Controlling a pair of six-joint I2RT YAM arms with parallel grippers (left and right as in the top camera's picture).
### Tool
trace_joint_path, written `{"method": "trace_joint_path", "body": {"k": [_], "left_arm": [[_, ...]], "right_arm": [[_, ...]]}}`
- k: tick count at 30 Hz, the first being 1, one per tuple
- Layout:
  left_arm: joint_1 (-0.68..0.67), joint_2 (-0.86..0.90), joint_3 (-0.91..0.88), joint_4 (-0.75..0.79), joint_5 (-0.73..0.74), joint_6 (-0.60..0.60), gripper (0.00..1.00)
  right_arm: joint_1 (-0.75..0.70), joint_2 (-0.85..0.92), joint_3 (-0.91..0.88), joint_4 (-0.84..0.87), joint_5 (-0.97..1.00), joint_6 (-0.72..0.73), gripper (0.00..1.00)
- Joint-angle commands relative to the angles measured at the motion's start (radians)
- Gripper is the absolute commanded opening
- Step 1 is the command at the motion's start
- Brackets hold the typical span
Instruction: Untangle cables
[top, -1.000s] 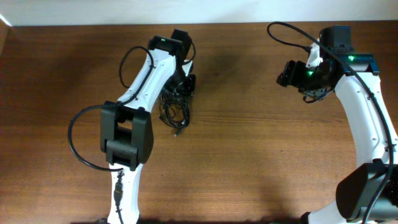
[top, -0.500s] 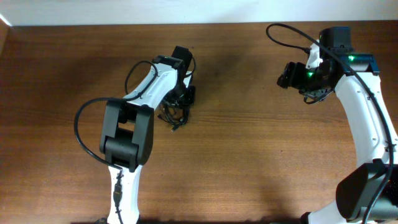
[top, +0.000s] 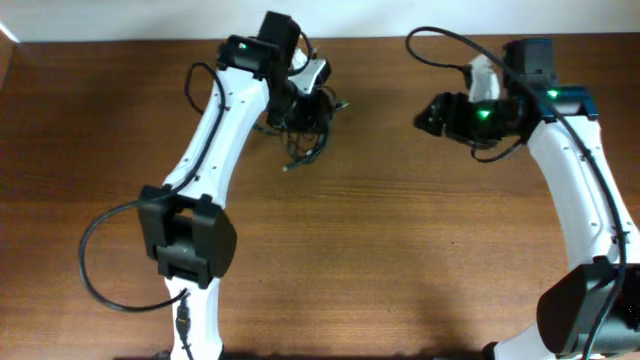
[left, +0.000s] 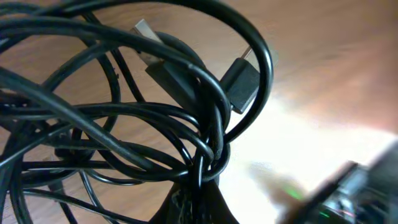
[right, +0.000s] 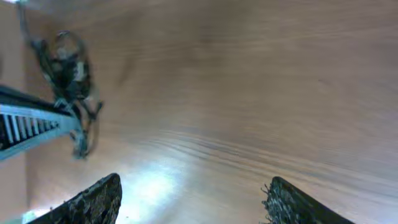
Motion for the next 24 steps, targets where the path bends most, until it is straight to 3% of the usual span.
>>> {"method": "trace_joint_path", "body": {"k": [1,7,13,15,18,19,20,24], "left_arm": [[0.026,-0.024,0.019,-0.005,0.274,0.027,0.00],[0.052,-0.024,0.019,-0.004,0.558,0.065,0.00],[0.048,-0.024,0.019,-0.004,0.584,0.064,0.00],[0.048,-0.024,0.019,-0.004,0.592,0.064,0.00],[0.048,-0.024,0.019,-0.005,0.617,0.064,0.00],[0.050,-0.024,0.019,-0.004,0.617,0.064,0.00],[0.050,-0.024,0.019,0.001,0.613,0.064,0.00],[0.078,-0.024,0.019,0.021,0.427,0.063,0.01]], "right_arm": [[0.094,-0.003,0.016,0.074,-0.073,-0.003,0.76],[0.187,0.006,0.016,0.249,-0.070,0.133,0.67],[0.257,0.049,0.015,0.339,-0.069,0.198,0.61],[0.261,0.053,0.016,0.357,-0.048,0.233,0.51],[0.261,0.058,0.015,0.360,-0.013,0.257,0.29],[0.261,0.058,0.015,0.360,-0.013,0.257,0.19],[0.261,0.058,0.015,0.354,-0.008,0.257,0.04],[0.238,0.058,0.016,0.298,0.037,0.257,0.04]]}}
